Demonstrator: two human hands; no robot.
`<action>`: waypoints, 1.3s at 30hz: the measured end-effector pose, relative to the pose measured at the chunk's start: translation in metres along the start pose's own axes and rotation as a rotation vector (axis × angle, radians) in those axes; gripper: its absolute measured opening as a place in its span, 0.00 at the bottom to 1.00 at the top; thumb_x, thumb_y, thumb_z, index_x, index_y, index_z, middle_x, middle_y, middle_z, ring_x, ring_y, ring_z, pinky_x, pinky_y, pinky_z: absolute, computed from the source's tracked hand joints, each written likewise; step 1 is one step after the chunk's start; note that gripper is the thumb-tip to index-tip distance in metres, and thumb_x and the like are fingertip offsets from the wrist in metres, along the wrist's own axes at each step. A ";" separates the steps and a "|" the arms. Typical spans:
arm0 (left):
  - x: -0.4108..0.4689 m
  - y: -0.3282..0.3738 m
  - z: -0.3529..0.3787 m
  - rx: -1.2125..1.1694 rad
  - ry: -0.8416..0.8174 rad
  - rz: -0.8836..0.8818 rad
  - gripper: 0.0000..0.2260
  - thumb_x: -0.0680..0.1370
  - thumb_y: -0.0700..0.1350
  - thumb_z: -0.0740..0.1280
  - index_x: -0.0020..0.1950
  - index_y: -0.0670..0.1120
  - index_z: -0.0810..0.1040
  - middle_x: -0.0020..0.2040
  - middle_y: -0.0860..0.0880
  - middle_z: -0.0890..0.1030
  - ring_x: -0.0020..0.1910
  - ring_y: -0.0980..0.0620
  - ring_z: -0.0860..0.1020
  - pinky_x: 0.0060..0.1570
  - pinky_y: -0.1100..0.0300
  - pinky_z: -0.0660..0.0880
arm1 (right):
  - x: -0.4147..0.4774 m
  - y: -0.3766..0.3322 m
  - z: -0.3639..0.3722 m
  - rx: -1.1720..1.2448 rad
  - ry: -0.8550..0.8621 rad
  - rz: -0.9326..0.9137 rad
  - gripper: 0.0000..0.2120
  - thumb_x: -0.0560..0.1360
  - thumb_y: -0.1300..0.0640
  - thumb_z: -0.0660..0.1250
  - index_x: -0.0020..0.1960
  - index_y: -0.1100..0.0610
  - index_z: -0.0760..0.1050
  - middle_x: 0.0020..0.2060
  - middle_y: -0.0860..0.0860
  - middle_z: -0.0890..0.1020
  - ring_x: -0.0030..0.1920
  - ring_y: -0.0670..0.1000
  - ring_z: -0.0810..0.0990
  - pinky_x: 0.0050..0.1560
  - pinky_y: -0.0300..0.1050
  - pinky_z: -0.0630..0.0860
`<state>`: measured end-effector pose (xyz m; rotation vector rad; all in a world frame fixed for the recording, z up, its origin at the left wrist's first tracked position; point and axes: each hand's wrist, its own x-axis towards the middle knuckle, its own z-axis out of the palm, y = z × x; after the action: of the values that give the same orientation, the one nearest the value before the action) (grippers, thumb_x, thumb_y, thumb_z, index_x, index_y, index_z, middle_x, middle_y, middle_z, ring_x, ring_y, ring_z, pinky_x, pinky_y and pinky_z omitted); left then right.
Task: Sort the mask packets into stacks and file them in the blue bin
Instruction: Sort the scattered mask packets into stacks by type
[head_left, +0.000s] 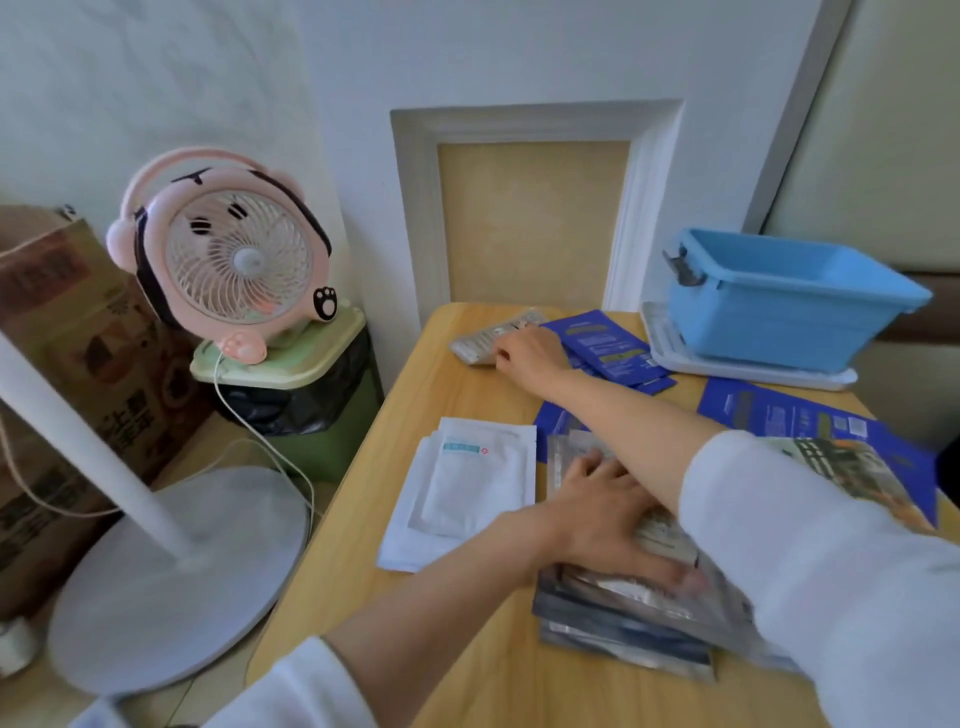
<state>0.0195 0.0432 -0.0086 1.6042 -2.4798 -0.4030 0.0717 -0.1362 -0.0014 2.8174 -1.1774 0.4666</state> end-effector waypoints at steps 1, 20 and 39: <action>0.000 0.001 0.000 -0.003 0.006 -0.005 0.44 0.59 0.74 0.50 0.70 0.54 0.65 0.74 0.52 0.64 0.73 0.50 0.55 0.72 0.46 0.49 | -0.006 0.002 -0.008 0.103 0.042 0.024 0.10 0.77 0.57 0.59 0.48 0.57 0.78 0.46 0.57 0.82 0.47 0.58 0.79 0.36 0.45 0.67; -0.065 -0.022 -0.053 -1.125 0.829 -0.410 0.24 0.79 0.59 0.52 0.64 0.45 0.73 0.60 0.50 0.78 0.61 0.55 0.75 0.61 0.59 0.70 | -0.141 0.047 -0.194 1.352 -0.020 0.137 0.06 0.72 0.67 0.68 0.48 0.64 0.78 0.29 0.50 0.81 0.27 0.47 0.79 0.34 0.41 0.80; -0.027 0.024 -0.006 0.045 0.130 -0.092 0.32 0.71 0.70 0.49 0.73 0.60 0.60 0.77 0.55 0.56 0.76 0.53 0.50 0.74 0.47 0.45 | -0.207 0.078 -0.107 0.634 -0.328 0.523 0.10 0.71 0.65 0.72 0.39 0.59 0.71 0.26 0.56 0.79 0.20 0.46 0.78 0.22 0.36 0.73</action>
<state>0.0115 0.0761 0.0050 1.7085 -2.3429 -0.2472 -0.1476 -0.0321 0.0346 3.1412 -2.2039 0.4767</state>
